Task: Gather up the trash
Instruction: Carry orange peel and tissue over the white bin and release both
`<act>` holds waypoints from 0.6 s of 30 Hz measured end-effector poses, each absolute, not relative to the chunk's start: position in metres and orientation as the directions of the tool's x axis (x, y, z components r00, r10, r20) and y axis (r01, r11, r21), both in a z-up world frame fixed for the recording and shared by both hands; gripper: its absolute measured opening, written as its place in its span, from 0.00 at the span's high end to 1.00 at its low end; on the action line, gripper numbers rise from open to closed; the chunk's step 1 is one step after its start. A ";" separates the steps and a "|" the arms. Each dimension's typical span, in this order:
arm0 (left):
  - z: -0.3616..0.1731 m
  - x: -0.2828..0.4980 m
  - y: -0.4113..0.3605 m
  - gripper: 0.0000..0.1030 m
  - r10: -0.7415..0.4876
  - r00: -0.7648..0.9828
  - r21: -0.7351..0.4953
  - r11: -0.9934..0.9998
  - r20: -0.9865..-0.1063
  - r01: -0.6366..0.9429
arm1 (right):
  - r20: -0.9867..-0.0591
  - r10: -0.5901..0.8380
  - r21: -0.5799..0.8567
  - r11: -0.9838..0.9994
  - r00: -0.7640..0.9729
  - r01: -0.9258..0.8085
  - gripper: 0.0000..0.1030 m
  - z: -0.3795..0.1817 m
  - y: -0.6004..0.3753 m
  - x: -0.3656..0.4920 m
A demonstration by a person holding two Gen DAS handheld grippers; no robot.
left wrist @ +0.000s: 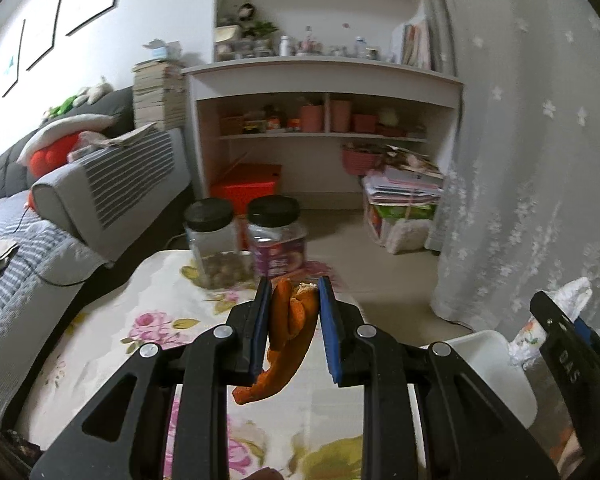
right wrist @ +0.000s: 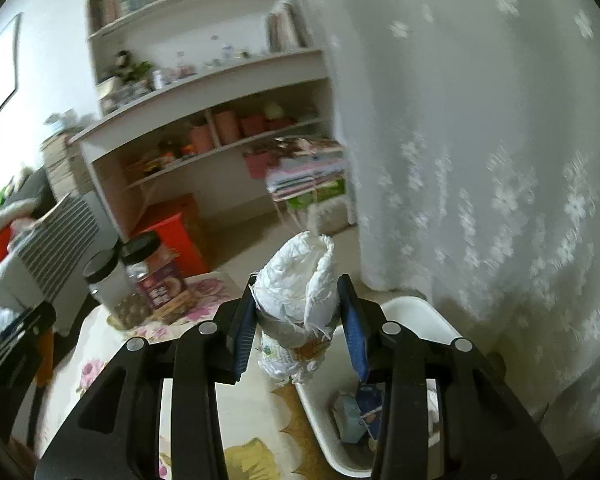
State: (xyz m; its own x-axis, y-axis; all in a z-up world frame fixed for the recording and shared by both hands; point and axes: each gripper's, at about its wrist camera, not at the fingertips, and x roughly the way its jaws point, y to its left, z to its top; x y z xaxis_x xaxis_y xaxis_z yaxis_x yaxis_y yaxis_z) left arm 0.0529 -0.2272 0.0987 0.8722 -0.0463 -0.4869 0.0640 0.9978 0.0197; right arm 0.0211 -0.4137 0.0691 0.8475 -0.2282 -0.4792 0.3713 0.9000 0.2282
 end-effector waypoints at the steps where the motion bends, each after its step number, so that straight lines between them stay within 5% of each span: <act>1: 0.099 0.053 -0.233 0.77 -0.052 0.872 0.023 0.997 -0.486 0.072 | -0.485 -0.234 0.239 0.891 0.842 0.386 0.63 0.068 -0.422 0.021; 11: 0.097 0.052 -0.304 0.77 -0.124 0.863 0.070 0.981 -0.490 0.181 | -0.550 -0.271 0.300 0.819 0.790 0.489 0.60 0.059 -0.484 0.019; 18: 0.090 0.054 -0.355 0.77 -0.177 0.842 0.088 0.963 -0.510 0.256 | -0.583 -0.296 0.352 0.747 0.757 0.564 0.33 0.052 -0.528 0.008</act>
State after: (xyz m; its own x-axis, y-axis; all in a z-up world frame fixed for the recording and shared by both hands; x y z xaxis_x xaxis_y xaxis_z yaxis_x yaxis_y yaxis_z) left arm 0.0540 -0.3549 0.0898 0.8415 -0.1771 -0.5104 0.2560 0.9626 0.0881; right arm 0.0085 -0.5276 0.0519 0.7568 -0.2963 -0.5826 0.5637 0.7471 0.3523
